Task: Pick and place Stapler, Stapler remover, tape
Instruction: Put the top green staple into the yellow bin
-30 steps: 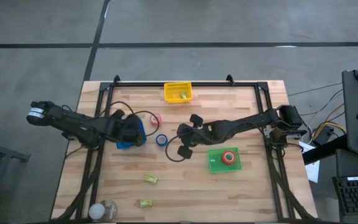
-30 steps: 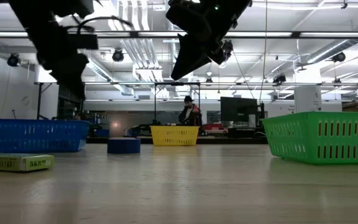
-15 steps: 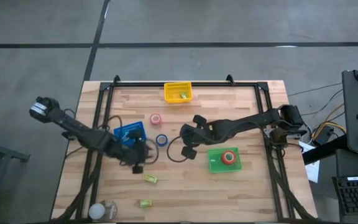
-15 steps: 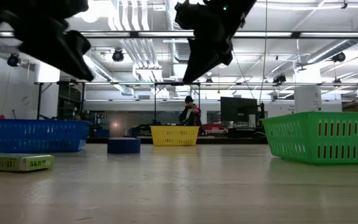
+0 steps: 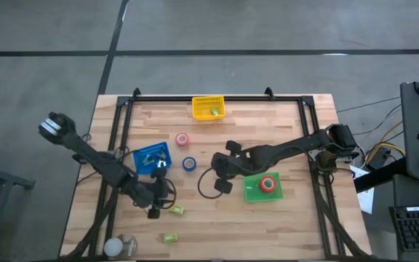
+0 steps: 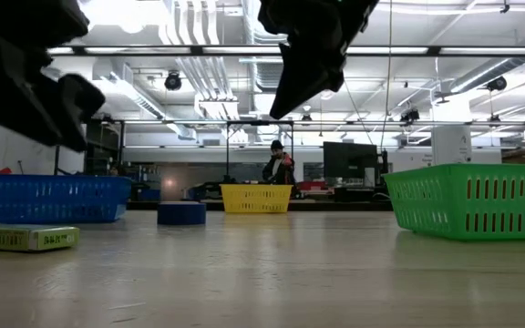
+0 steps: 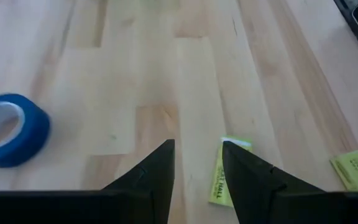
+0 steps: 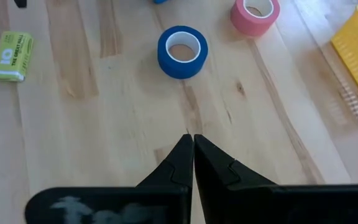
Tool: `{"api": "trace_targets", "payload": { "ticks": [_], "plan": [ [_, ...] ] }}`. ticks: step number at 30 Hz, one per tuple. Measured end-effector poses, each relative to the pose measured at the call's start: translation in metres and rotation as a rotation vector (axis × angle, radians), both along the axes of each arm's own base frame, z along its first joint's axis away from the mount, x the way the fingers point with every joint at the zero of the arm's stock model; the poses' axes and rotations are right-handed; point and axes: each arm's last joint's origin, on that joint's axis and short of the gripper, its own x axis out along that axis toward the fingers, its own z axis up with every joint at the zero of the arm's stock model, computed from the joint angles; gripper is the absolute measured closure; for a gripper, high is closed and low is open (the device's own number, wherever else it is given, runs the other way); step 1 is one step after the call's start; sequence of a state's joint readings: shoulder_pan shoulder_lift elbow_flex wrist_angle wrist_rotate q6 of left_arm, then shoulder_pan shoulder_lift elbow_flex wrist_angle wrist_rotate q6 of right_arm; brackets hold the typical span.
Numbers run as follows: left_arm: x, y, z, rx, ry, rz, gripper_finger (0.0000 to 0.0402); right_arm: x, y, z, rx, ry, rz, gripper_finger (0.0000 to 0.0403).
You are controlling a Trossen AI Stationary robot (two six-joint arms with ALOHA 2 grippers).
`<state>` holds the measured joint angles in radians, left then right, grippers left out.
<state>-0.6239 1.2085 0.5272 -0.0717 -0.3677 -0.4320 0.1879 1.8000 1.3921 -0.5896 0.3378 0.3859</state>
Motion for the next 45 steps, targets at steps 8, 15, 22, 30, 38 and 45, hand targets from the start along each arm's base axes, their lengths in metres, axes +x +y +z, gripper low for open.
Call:
{"api": "trace_targets", "payload": {
  "ticks": [8, 15, 22, 30, 38, 45],
  "plan": [
    [0.006, -0.013, -0.024, -0.105, 0.020, -0.041, 0.0264, -0.001, 0.000, -0.001, -0.003, 0.008, 0.000, 0.0394],
    [0.009, -0.021, -0.046, -0.072, 0.109, -0.032, 0.0239, -0.001, 0.000, -0.002, -0.005, 0.011, 0.002, 0.0394],
    [0.011, -0.024, -0.056, -0.073, 0.136, -0.021, 0.0179, -0.001, 0.000, -0.002, -0.005, 0.013, 0.002, 0.0394],
    [0.012, -0.025, -0.057, -0.070, 0.130, -0.032, 0.0178, -0.001, 0.000, -0.002, -0.005, 0.012, 0.002, 0.0394],
    [0.013, -0.025, -0.056, -0.074, 0.118, -0.042, 0.0231, -0.001, 0.000, -0.003, -0.005, 0.012, 0.002, 0.0394],
    [0.014, -0.025, -0.055, -0.070, 0.110, -0.041, 0.0340, -0.001, 0.000, -0.003, -0.006, 0.013, 0.002, 0.0394]
  ]
}}
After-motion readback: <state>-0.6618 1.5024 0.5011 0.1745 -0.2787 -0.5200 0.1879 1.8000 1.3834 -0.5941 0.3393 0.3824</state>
